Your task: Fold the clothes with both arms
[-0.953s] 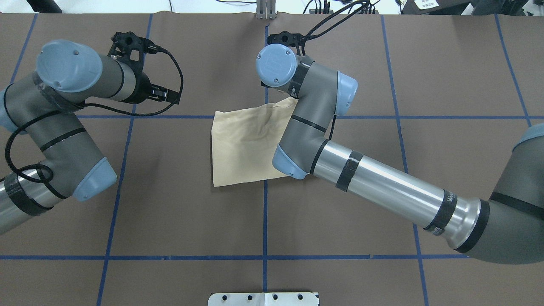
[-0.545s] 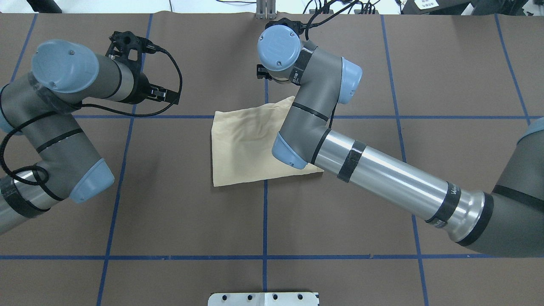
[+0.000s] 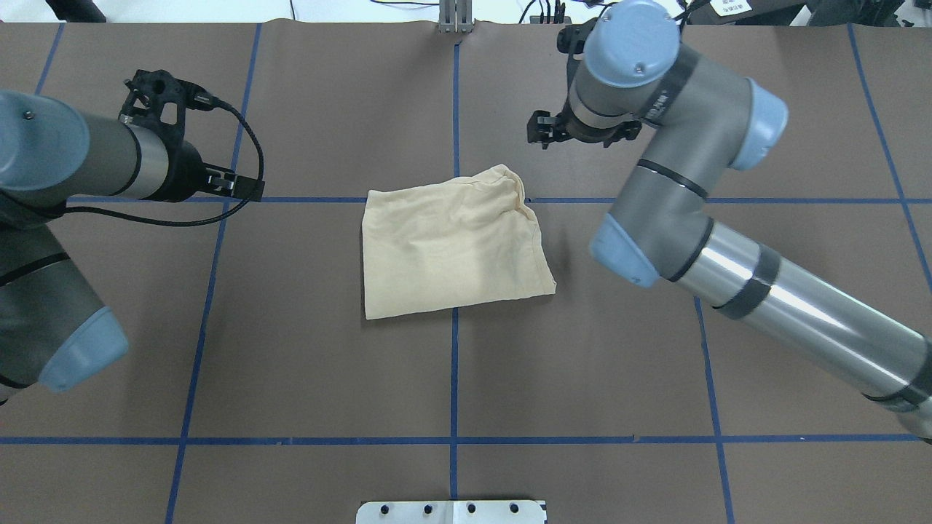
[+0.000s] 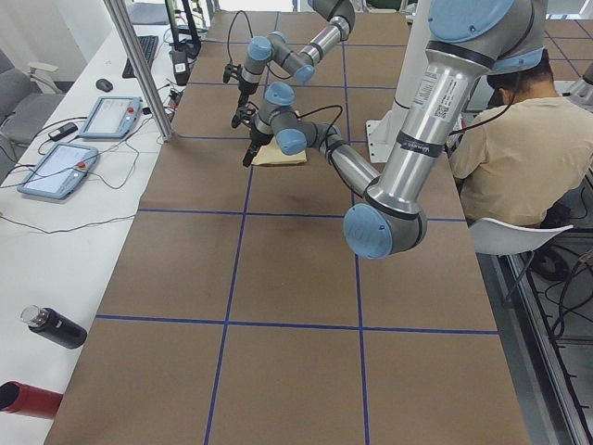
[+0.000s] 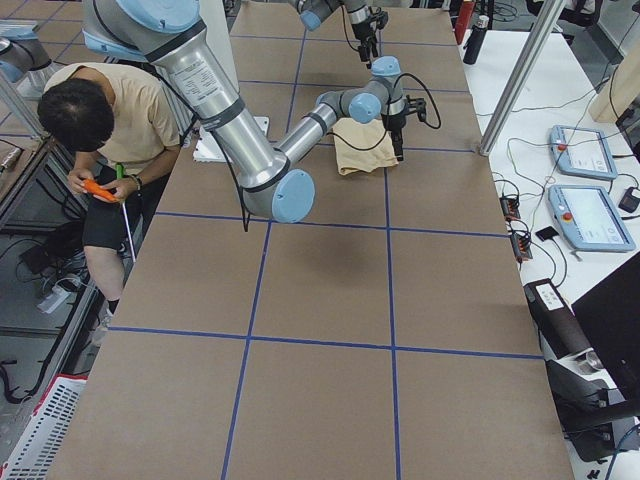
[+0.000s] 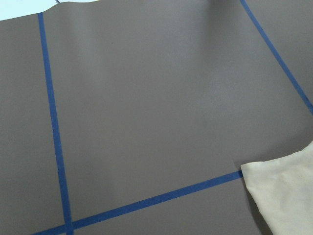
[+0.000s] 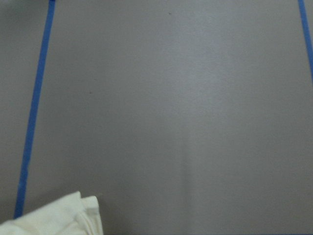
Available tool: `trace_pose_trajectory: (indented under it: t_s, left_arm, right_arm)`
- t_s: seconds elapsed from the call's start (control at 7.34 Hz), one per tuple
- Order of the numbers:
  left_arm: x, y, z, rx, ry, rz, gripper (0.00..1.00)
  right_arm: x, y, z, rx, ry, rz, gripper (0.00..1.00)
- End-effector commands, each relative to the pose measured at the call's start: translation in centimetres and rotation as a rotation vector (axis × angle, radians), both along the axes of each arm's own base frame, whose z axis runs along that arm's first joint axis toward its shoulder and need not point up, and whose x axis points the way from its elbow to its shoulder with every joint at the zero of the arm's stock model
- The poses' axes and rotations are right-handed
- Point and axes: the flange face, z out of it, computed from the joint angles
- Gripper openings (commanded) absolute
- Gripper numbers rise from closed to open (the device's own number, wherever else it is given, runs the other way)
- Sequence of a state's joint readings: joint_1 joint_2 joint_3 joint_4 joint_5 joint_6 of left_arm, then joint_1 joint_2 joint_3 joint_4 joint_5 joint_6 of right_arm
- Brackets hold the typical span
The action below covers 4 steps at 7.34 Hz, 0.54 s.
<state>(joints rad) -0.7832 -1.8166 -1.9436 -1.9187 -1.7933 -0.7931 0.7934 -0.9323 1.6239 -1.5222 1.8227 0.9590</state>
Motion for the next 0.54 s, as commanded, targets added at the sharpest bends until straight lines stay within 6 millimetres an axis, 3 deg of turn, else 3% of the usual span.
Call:
trace_pose_trajectory:
  t_s: [0.0, 0.14, 0.41]
  left_arm:
    - [-7.5, 3.8, 2.8, 0.045, -0.071, 0.007, 1.00]
    - [-12.6, 4.4, 4.3, 0.098, -0.146, 0.010, 1.00]
    - [-24.1, 4.4, 8.7, 0.163, -0.215, 0.127, 1.00]
  right_arm:
    - [12.8, 4.4, 7.0, 0.048, 0.052, -0.123, 1.00]
    - [18.1, 5.6, 11.6, 0.048, 0.085, -0.172, 1.00]
    - [28.7, 10.2, 20.2, 0.057, 0.061, -0.246, 1.00]
